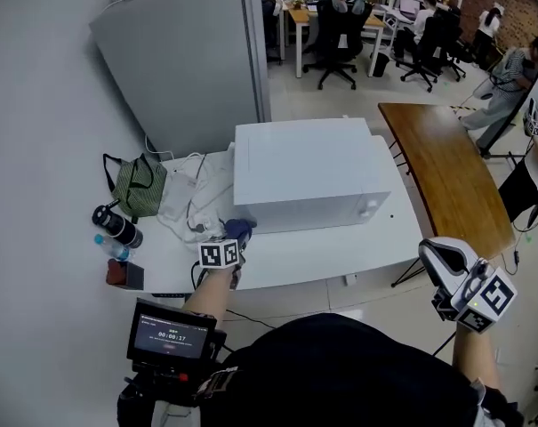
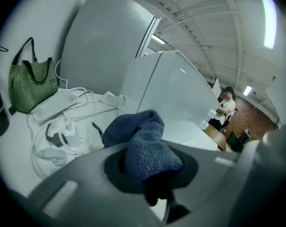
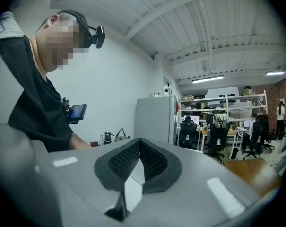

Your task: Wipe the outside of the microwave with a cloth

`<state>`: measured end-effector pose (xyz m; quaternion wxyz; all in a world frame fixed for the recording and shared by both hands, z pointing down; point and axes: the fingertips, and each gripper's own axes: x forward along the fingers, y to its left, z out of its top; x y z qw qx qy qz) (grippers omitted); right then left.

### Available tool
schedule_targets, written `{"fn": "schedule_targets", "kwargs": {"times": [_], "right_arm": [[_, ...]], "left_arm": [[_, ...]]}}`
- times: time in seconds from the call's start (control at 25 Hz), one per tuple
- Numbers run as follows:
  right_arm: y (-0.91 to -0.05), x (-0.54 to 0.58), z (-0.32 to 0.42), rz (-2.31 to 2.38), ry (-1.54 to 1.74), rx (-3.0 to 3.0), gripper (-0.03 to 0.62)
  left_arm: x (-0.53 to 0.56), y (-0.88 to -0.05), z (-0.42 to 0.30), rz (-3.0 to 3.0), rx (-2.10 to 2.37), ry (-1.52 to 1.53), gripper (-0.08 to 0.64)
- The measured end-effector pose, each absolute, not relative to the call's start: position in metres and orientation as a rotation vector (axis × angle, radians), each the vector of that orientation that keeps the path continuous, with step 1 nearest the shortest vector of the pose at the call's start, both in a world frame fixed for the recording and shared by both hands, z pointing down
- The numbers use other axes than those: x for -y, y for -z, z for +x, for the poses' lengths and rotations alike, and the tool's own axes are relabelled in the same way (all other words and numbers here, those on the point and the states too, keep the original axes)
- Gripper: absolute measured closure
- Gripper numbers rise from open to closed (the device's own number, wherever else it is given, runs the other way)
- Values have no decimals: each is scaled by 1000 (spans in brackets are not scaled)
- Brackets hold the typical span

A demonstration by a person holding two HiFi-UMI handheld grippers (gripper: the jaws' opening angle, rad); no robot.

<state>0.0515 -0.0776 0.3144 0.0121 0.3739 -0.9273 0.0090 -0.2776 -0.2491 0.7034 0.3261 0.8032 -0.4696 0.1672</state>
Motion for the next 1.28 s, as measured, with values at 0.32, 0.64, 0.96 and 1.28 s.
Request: {"fn": "schedule_targets", "kwargs": {"times": [0.32,0.64,0.96,1.28], "right_arm": [[-326,69,132,1332,-72,2821,588],[-353,57,323,1499,-79,2725,588],[-363,42,404,1587,-137,2712,588],[-351,52,310,1433,-86,2762,588]], "left_arm": [[259,-709,-165,2158,1089,-519,505],[266,-709,34,2231,939,-630,505],[269,-706,73,2179,1014,-653,505],[249,-706,-17,2154,1063,-544,503]]}}
